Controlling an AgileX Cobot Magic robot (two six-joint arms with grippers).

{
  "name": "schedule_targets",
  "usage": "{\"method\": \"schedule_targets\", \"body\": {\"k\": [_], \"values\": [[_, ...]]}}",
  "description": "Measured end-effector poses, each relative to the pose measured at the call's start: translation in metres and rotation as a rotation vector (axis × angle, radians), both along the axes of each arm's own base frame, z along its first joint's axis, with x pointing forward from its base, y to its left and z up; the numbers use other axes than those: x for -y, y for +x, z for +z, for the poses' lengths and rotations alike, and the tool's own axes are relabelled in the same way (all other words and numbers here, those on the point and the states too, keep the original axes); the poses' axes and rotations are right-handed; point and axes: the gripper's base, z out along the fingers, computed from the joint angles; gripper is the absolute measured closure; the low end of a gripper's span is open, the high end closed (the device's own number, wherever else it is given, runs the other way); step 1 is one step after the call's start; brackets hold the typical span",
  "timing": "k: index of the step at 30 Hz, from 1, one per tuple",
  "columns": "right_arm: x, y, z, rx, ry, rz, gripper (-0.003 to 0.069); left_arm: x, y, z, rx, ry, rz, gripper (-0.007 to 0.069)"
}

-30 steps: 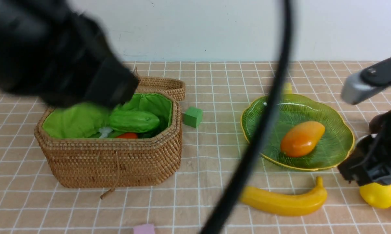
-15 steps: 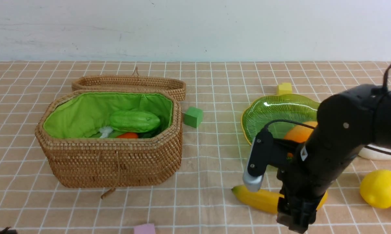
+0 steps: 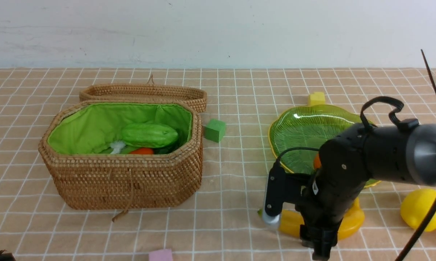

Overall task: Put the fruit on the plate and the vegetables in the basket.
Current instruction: Use the right arm to grab a banana and put it into the right plate

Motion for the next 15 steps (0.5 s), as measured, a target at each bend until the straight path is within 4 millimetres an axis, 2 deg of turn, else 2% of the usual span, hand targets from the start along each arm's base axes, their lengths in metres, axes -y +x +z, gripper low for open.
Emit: {"method": "schedule_targets", "body": {"k": [1,4,6,7,8,10,12,13,14,15], "values": [[0.000,0.000,0.000,-0.008,-0.003,-0.001,0.0350,0.000,0.000,0.000,0.001,-0.003,0.000,0.0638],[0.000,-0.002,0.006,-0.047,-0.013,-0.021,0.0344,0.001,-0.001,0.002,-0.005,-0.028,-0.009,0.0638],[-0.003,-0.002,0.025,-0.090,0.018,-0.113,0.0344,0.002,-0.001,0.004,-0.005,-0.061,-0.017,0.0638],[-0.003,-0.003,0.025,-0.101,0.018,-0.125,0.0344,0.002,-0.001,0.004,-0.003,-0.060,-0.017,0.0638],[-0.005,-0.002,0.039,-0.099,0.049,-0.165,0.0344,0.003,-0.001,0.005,0.009,-0.072,-0.019,0.0638],[-0.014,0.005,0.082,-0.080,0.195,-0.404,0.0344,0.003,0.000,0.010,0.087,-0.085,-0.023,0.0638],[-0.015,0.020,0.114,-0.016,0.327,-0.581,0.0344,0.004,0.002,0.014,0.153,-0.084,-0.025,0.0638],[-0.016,0.021,0.117,-0.006,0.336,-0.579,0.0344,0.005,0.002,0.014,0.153,-0.083,-0.025,0.0638],[-0.013,0.030,0.129,0.023,0.397,-0.669,0.0344,0.005,0.002,0.015,0.178,-0.082,-0.026,0.0638],[-0.005,0.050,0.147,0.088,0.515,-0.823,0.0344,0.006,0.003,0.016,0.199,-0.078,-0.029,0.0638]]}}
